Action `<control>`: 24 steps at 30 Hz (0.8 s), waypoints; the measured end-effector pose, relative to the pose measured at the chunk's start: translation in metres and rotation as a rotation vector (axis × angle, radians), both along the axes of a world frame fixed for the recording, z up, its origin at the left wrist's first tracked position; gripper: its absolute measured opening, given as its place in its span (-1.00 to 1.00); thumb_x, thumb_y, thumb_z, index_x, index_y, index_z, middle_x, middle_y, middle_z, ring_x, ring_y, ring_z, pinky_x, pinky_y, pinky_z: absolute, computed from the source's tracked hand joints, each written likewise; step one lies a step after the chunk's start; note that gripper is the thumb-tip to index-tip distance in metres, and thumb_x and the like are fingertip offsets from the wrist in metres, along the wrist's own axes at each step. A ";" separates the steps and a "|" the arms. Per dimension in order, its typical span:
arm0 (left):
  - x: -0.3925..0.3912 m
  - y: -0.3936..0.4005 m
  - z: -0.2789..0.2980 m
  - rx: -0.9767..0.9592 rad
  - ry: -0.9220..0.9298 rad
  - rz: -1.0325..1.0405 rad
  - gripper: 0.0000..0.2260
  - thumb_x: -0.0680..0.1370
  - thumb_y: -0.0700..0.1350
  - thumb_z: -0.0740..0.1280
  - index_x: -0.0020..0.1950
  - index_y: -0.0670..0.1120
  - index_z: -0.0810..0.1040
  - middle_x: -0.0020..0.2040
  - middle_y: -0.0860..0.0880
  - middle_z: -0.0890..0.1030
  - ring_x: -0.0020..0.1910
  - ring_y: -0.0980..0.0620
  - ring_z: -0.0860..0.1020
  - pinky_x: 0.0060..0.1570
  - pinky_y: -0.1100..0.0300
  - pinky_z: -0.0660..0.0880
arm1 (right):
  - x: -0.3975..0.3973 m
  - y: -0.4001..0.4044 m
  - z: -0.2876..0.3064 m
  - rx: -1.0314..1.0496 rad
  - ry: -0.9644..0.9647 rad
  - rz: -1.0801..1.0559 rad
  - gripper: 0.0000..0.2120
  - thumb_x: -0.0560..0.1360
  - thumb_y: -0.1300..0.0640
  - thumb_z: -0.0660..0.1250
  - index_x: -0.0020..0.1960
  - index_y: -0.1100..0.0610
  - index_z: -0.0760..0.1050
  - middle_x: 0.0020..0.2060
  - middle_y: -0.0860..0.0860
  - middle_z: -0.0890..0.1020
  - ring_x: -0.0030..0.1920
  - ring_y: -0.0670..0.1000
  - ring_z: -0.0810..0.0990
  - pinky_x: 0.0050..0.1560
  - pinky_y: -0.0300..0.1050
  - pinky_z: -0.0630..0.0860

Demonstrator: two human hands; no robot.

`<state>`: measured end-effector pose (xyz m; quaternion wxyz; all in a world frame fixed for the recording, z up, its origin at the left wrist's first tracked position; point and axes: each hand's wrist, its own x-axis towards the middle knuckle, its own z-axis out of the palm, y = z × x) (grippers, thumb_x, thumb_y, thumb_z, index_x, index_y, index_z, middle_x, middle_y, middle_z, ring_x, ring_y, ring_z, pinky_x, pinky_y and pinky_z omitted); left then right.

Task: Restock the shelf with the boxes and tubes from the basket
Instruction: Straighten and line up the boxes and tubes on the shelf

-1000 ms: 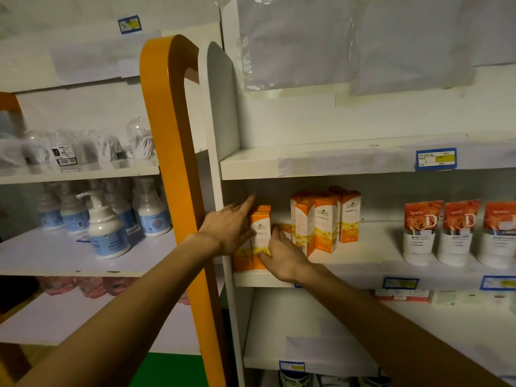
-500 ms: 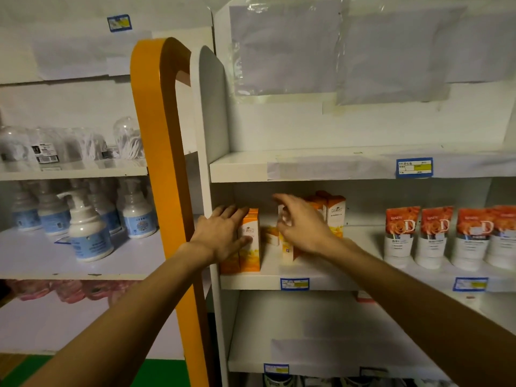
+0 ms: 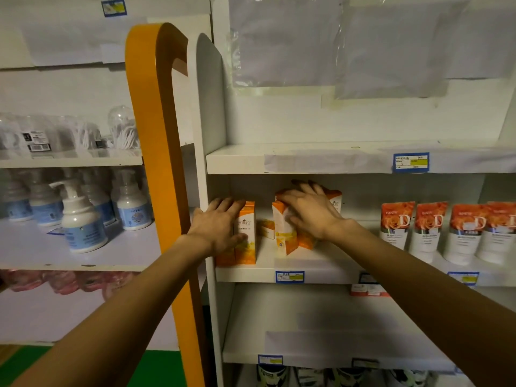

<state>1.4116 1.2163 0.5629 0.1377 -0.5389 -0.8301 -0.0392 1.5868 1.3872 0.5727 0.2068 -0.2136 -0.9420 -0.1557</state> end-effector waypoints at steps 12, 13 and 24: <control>0.000 -0.001 -0.002 -0.009 0.000 0.000 -0.20 0.52 0.23 0.36 0.61 0.13 -0.04 0.62 -0.01 0.08 0.60 -0.14 0.02 0.43 -0.30 0.18 | -0.014 -0.011 0.003 -0.293 0.308 0.015 -0.53 0.44 -0.13 0.47 0.28 0.01 0.50 0.17 0.00 0.60 0.16 0.04 0.57 0.12 0.00 0.55; 0.000 -0.001 -0.001 -0.014 -0.001 -0.001 -0.19 0.52 0.23 0.36 0.61 0.13 -0.04 0.62 -0.01 0.07 0.60 -0.14 0.02 0.43 -0.30 0.17 | -0.015 -0.013 0.003 -0.357 0.356 0.023 -0.54 0.45 -0.09 0.48 0.29 0.02 0.50 0.17 0.01 0.61 0.15 0.04 0.59 0.09 -0.02 0.57; 0.002 0.001 0.004 -0.044 -0.010 0.004 -0.19 0.52 0.23 0.37 0.61 0.13 -0.03 0.63 -0.02 0.07 0.60 -0.15 0.02 0.42 -0.30 0.20 | -0.045 -0.024 -0.021 -0.600 0.474 0.082 -0.53 0.48 0.04 0.47 0.36 0.08 0.51 0.18 0.01 0.66 0.15 0.00 0.62 0.19 0.05 0.58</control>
